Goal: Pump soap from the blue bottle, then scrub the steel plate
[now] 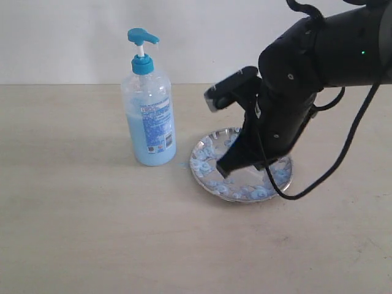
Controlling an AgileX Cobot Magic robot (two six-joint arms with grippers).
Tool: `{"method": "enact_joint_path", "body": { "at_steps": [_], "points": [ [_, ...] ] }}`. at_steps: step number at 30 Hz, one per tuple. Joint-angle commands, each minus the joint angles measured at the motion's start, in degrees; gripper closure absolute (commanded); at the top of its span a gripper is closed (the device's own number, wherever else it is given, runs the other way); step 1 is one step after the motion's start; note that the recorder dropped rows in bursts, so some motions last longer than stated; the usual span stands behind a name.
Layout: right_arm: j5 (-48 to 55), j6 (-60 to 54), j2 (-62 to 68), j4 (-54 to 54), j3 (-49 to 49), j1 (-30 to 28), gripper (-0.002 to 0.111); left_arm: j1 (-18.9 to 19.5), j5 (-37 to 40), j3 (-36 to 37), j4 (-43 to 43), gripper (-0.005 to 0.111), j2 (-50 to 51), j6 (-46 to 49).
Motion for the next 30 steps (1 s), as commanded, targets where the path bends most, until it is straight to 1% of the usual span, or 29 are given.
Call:
{"method": "enact_joint_path", "body": {
  "at_steps": [1, 3, 5, 6, 8, 10, 11, 12, 13, 14, 16, 18, 20, 21, 22, 23, 24, 25, 26, 27, 28, 29, 30],
  "points": [
    [7.8, -5.3, 0.0, 0.1, -0.4, -2.3, 0.109, -0.3, -0.5, 0.2, -0.6, 0.103, 0.3, 0.1],
    [2.8, -4.4, 0.0, 0.7, -0.6, -4.1, 0.109, -0.3, -0.5, 0.2, -0.3, 0.103, 0.3, 0.1],
    [-1.3, -4.4, 0.9, 3.8, -2.6, -5.3, 0.109, -0.3, -0.5, 0.2, -0.3, 0.103, 0.3, 0.1],
    [-2.2, -5.2, 2.0, 5.0, -3.8, -5.4, 0.109, -0.3, -0.5, 0.2, -0.3, 0.103, 0.3, 0.1],
    [-2.6, -10.1, 4.9, 11.1, -7.7, -5.6, 0.109, -0.3, -0.5, 0.2, -0.3, 0.103, 0.3, 0.1],
    [1.4, -18.3, 7.9, 19.4, -11.3, -5.6, 0.109, -0.3, -0.5, 0.2, -0.3, 0.103, 0.3, 0.2],
    [6.9, -22.7, 9.4, 23.2, -13.1, -5.6, 0.109, -0.3, -0.5, 0.2, -0.3, 0.103, 0.3, 0.2],
    [14.1, -24.8, 10.4, 23.9, -14.2, -5.6, 0.109, -0.3, -0.5, 0.2, -0.3, 0.103, 0.3, 0.2],
    [21.2, -25.1, 11.4, 22.7, -15.1, -5.6, 0.109, -0.3, -0.5, 0.2, -0.3, 0.103, 0.3, 0.2],
    [23.7, -25.0, 12.0, 19.6, -15.2, -5.6, 0.109, -0.3, -0.5, 0.2, -0.3, 0.103, 0.3, 0.2],
    [23.7, -22.3, 12.2, 9.7, -14.5, -5.8, 0.109, -0.3, -0.5, 0.2, -0.3, 0.103, 0.3, 0.2],
    [23.3, -13.4, 12.4, -4.4, -14.7, -6.4, 0.109, -0.3, -0.5, 0.2, -0.3, 0.103, 0.3, 0.2],
    [15.2, -2.6, 12.5, -12.6, -16.0, -6.8, 0.109, -0.3, -0.5, 0.2, -0.2, 0.103, 0.3, 0.2],
    [10.1, 1.5, 12.5, -13.1, -16.9, -6.8, 0.109, -0.3, -0.5, 0.2, -0.2, 0.103, 0.3, 0.2],
    [4.9, 3.0, 12.5, -11.6, -17.6, -6.8, 0.109, -0.3, -0.5, 0.2, -0.2, 0.103, 0.3, 0.2],
    [0.9, 1.9, 12.5, -6.9, -18.5, -6.6, 0.109, -0.3, -0.5, 0.2, -0.2, 0.103, 0.3, 0.2],
    [-1.7, -2.1, 12.5, 0.0, -19.0, -6.1, 0.109, -0.3, -0.5, 0.2, -0.2, 0.103, 0.3, 0.2],
    [-1.9, -8.1, 12.5, 8.4, -19.1, -5.6, 0.109, -0.3, -0.5, 0.2, -0.2, 0.103, 0.3, 0.2],
    [0.9, -17.7, 12.5, 16.0, -19.1, -4.9, 0.109, -0.3, -0.5, 0.2, -0.2, 0.103, 0.3, 0.2],
    [7.0, -28.5, 12.5, 21.6, -19.1, -4.4, 0.109, -0.3, -0.5, 0.2, -0.2, 0.103, 0.3, 0.2],
    [12.9, -36.0, 12.5, 23.3, -19.0, -4.0, 0.109, -0.3, -0.5, 0.2, -0.2, 0.103, 0.3, 0.2],
    [20.9, -40.1, 12.5, 22.7, -18.2, -3.6, 0.109, -0.3, -0.5, 0.2, -0.2, 0.103, 0.3, 0.2],
    [23.7, -39.6, 12.5, 20.6, -17.7, -3.6, 0.109, -0.3, -0.5, 0.2, -0.2, 0.103, 0.3, 0.2]
  ]
}}
